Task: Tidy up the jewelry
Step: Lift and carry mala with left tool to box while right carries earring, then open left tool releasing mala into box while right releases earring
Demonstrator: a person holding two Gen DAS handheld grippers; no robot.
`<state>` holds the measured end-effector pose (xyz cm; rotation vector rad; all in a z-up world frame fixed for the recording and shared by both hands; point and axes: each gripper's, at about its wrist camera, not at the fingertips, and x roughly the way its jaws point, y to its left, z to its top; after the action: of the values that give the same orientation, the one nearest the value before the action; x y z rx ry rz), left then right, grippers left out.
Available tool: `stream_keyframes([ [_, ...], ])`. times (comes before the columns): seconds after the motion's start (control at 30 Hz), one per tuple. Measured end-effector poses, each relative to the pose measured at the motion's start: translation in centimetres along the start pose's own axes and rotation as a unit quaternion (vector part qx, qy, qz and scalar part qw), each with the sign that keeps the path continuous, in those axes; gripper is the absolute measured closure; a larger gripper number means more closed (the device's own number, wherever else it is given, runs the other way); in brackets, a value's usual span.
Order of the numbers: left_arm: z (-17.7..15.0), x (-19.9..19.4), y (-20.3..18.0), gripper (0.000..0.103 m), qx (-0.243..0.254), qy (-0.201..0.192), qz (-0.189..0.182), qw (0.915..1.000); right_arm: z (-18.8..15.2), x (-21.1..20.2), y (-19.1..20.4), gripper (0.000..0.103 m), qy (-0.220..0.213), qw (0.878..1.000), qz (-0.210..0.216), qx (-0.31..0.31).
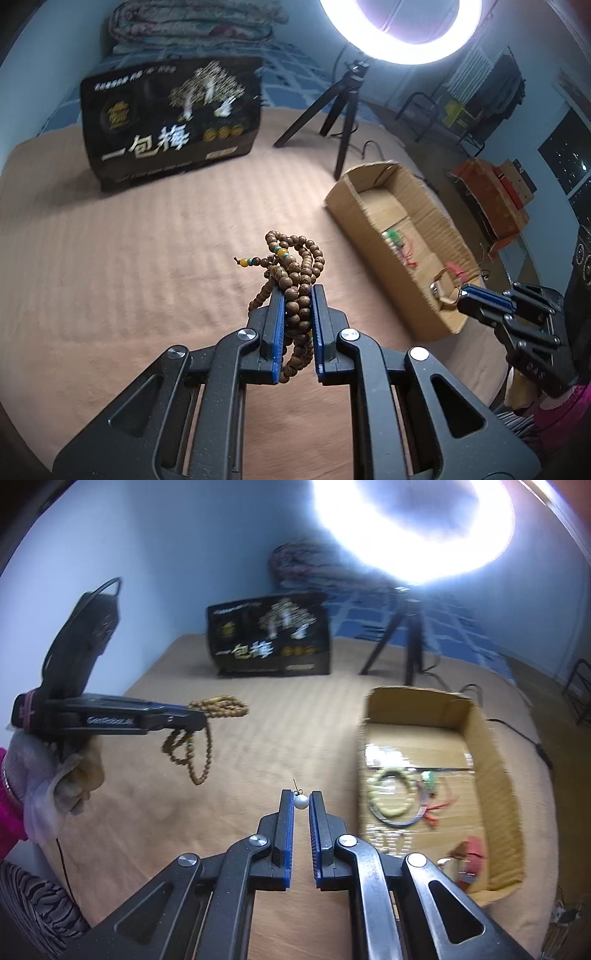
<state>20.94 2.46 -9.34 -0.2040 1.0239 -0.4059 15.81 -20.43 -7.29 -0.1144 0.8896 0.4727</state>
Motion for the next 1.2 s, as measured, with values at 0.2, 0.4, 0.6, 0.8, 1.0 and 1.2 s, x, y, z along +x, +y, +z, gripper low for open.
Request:
stream_keyframes([
  [0.2, 1.4, -0.1, -3.1, 0.092, 0.012, -0.016, -0.02, 0.9996, 0.0, -1.9, -3.8, 0.097, -0.011, 0.999, -0.023, 0.035],
  [0.4, 3.1, 0.3, -5.9, 0.092, 0.021, -0.032, -0.041, 0.9984, 0.2, -2.7, -7.0, 0.097, -0.018, 0.997, -0.041, 0.061],
  [0.6, 5.0, 1.5, -8.5, 0.092, 0.032, -0.042, -0.054, 0.9971, 0.1, -2.5, -9.1, 0.097, -0.016, 0.995, -0.054, 0.078],
  [0.8, 6.3, 3.2, -10.2, 0.092, 0.039, -0.046, -0.056, 0.9966, 0.2, -2.0, -9.8, 0.097, -0.012, 0.995, -0.057, 0.082],
  [1.0, 7.4, 5.1, -11.3, 0.092, 0.041, -0.044, -0.054, 0.9967, 0.1, -1.2, -10.2, 0.097, -0.005, 0.995, -0.059, 0.086],
  [1.2, 8.0, 7.0, -11.9, 0.092, 0.038, -0.039, -0.05, 0.9972, -0.3, -0.1, -10.3, 0.097, 0.006, 0.994, -0.061, 0.086],
])
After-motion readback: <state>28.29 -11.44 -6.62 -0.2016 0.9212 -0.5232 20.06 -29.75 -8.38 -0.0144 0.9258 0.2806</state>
